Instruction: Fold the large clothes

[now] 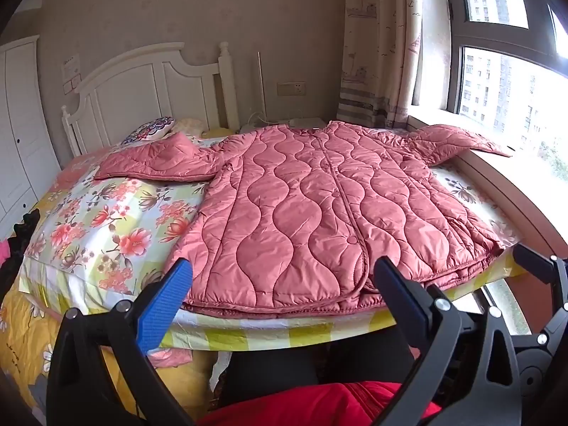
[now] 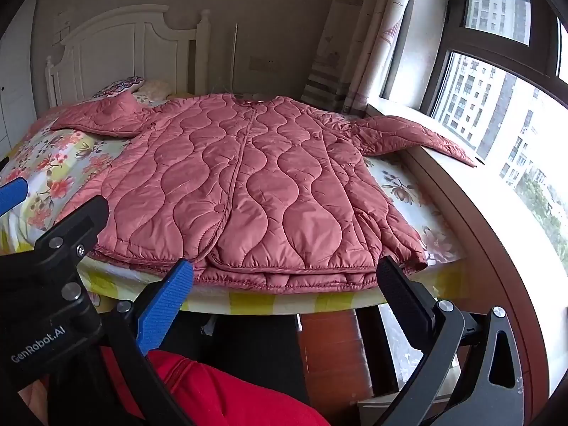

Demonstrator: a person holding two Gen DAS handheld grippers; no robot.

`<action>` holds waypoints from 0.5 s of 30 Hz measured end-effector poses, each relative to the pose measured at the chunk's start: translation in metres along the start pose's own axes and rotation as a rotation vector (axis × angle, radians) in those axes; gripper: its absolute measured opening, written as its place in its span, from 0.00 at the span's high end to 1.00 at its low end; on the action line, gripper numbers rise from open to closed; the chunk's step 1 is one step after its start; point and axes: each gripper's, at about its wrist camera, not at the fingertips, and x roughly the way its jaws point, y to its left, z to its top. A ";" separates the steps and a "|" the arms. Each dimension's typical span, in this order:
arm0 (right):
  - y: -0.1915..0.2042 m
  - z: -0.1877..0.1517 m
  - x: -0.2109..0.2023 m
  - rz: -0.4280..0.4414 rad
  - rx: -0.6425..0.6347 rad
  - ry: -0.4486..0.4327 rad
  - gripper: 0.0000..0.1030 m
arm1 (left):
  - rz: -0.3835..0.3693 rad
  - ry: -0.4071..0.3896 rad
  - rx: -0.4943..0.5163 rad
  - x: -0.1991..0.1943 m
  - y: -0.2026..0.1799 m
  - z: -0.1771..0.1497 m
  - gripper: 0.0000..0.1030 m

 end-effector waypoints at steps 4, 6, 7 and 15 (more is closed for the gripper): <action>0.001 -0.005 0.005 -0.003 0.004 0.025 0.04 | -0.009 -0.005 -0.014 0.000 0.003 -0.001 0.02; 0.001 -0.008 0.003 0.001 0.017 0.024 0.04 | -0.012 -0.002 -0.017 0.001 0.004 -0.001 0.02; 0.002 -0.009 0.002 0.005 0.024 0.025 0.04 | -0.012 -0.001 -0.018 0.002 0.005 -0.001 0.02; -0.003 -0.006 -0.009 -0.034 0.021 -0.008 0.04 | 0.000 -0.003 -0.014 0.002 0.000 -0.005 0.02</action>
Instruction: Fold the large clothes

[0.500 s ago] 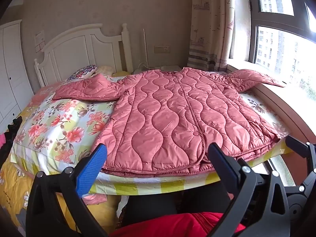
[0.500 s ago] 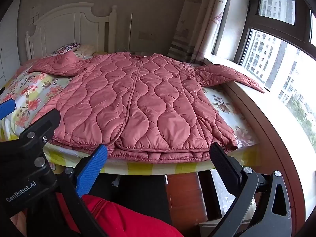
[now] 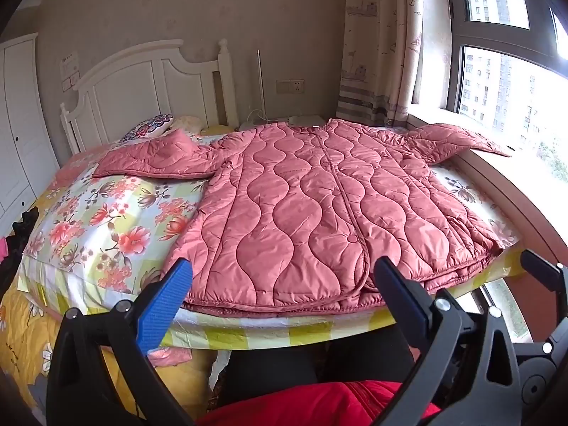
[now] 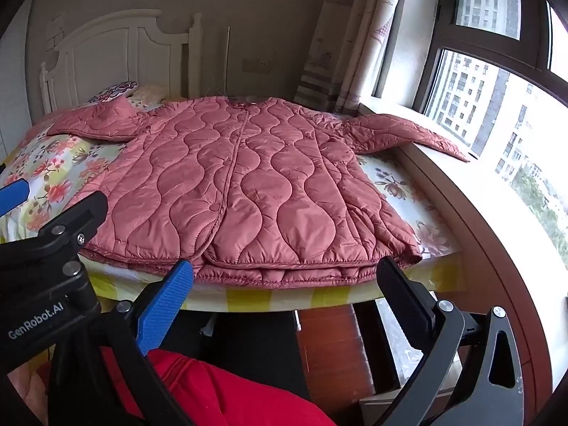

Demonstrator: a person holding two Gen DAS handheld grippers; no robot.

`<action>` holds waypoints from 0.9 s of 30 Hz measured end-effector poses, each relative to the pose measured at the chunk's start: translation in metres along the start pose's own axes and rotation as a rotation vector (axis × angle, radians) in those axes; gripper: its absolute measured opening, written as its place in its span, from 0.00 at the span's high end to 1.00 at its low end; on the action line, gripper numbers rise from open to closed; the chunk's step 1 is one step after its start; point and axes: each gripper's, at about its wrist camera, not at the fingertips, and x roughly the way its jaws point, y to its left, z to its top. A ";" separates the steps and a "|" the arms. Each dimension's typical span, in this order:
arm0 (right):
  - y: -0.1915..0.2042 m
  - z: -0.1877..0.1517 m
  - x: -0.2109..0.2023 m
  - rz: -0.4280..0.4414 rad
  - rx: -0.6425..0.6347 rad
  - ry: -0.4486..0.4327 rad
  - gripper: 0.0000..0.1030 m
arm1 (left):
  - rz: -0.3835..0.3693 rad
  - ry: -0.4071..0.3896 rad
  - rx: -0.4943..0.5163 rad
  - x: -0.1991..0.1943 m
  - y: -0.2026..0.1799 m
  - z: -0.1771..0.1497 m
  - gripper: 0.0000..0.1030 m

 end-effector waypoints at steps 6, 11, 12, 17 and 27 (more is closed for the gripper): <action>0.001 0.000 -0.003 0.045 -0.004 -0.013 0.04 | -0.001 0.003 -0.020 0.000 0.009 0.003 0.02; 0.002 0.000 -0.006 0.041 -0.010 -0.030 0.04 | -0.003 0.007 -0.021 -0.001 0.010 0.004 0.02; 0.002 0.000 -0.006 0.042 -0.008 -0.034 0.04 | -0.001 0.007 -0.020 -0.001 0.010 0.004 0.02; 0.001 -0.001 -0.006 0.048 -0.006 -0.035 0.04 | 0.002 0.008 -0.017 -0.001 0.010 0.004 0.02; 0.002 -0.002 -0.007 0.056 -0.016 -0.046 0.04 | 0.007 0.018 -0.029 0.002 0.013 0.005 0.02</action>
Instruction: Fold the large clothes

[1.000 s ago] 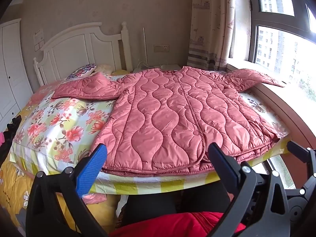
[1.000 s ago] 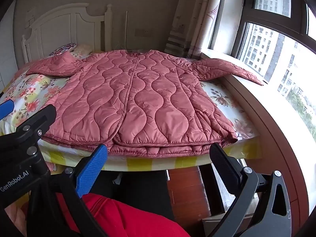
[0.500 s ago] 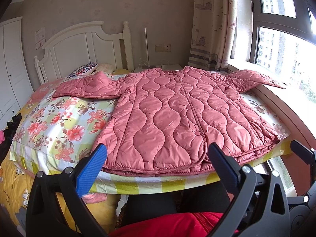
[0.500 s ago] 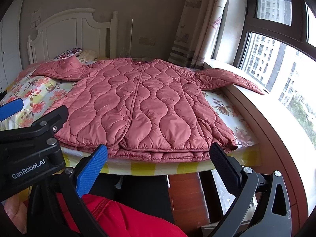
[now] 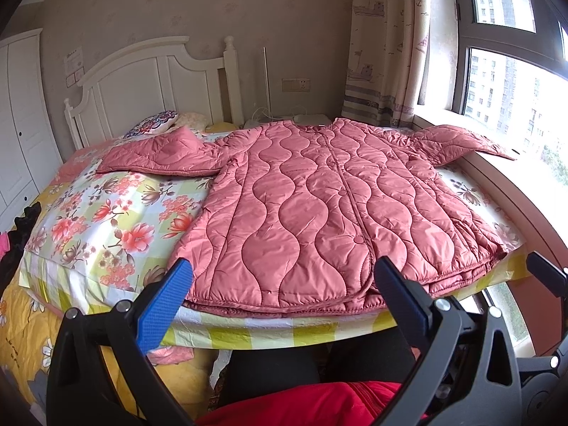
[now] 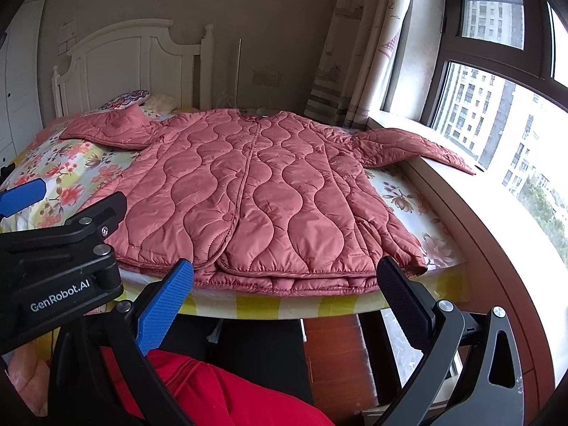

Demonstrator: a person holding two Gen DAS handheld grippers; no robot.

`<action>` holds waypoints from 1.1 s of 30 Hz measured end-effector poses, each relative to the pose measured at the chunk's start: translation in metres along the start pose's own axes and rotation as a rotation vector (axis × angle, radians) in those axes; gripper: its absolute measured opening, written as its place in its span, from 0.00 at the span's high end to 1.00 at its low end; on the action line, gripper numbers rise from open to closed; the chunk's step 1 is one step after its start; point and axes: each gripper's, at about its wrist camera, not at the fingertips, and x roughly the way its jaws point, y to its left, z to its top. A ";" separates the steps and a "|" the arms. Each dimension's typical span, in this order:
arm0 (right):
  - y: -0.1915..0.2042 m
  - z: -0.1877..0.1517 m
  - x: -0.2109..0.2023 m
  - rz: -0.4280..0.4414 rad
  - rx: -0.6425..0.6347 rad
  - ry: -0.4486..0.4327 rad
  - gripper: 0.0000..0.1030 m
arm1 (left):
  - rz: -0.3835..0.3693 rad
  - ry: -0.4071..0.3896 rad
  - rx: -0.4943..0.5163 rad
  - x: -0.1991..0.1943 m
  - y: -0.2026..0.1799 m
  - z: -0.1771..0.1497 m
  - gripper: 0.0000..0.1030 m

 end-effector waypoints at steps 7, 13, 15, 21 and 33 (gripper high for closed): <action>0.001 0.000 0.002 0.009 -0.003 0.013 0.04 | 0.001 0.001 -0.002 0.001 0.001 0.001 0.02; 0.001 0.000 0.003 0.005 -0.008 0.019 0.04 | 0.009 0.004 -0.003 0.001 0.001 0.001 0.02; 0.002 0.000 0.003 0.007 -0.010 0.022 0.04 | 0.011 0.005 -0.002 0.001 0.002 0.002 0.02; 0.001 0.000 0.005 0.005 -0.007 0.027 0.04 | 0.021 0.011 -0.005 0.002 0.001 0.001 0.02; -0.001 -0.001 0.006 0.014 0.003 0.034 0.04 | 0.036 0.018 -0.002 0.004 0.000 0.000 0.02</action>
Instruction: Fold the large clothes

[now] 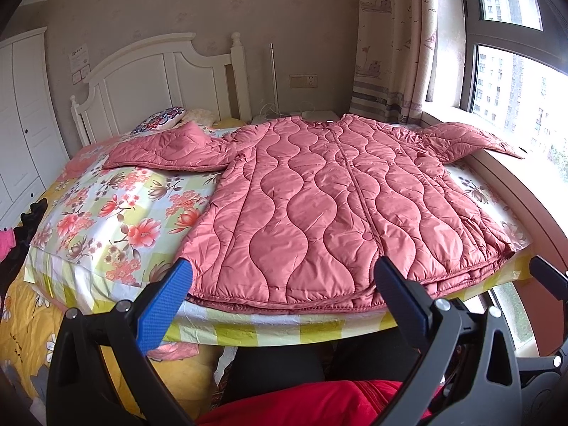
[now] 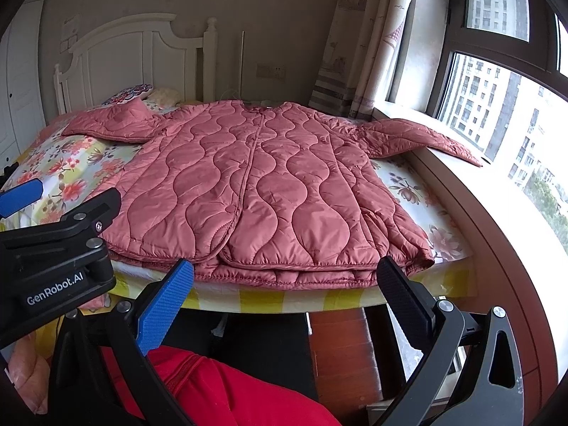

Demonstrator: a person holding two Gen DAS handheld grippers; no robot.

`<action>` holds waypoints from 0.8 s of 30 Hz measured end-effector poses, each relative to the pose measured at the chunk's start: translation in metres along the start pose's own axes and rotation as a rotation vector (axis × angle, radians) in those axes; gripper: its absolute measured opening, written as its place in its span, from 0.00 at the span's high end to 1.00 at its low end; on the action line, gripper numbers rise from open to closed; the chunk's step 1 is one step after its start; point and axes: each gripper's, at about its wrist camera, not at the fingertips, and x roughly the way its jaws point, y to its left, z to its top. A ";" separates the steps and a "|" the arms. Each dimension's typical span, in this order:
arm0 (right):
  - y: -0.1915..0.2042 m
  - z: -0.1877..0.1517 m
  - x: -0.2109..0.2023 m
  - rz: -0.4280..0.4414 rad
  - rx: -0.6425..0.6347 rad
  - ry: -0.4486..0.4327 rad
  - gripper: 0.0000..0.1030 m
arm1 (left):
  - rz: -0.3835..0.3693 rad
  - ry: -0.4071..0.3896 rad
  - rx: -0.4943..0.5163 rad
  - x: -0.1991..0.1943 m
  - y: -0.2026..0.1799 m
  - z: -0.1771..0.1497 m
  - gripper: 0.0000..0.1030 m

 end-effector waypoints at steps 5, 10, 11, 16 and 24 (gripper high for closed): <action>-0.001 0.000 0.001 0.000 -0.001 0.001 0.04 | 0.003 0.002 0.000 0.000 0.001 -0.001 0.02; -0.001 -0.001 0.000 -0.002 0.003 0.001 0.04 | 0.004 0.000 0.001 0.000 0.001 -0.002 0.02; -0.001 -0.001 0.001 -0.001 0.003 0.002 0.04 | 0.004 0.000 0.000 0.000 0.001 -0.002 0.02; 0.000 -0.001 0.002 0.001 0.002 0.009 0.04 | 0.003 0.003 -0.001 0.001 0.001 -0.003 0.02; 0.001 -0.001 0.003 0.001 0.003 0.013 0.04 | -0.003 0.008 -0.006 0.001 -0.001 -0.005 0.02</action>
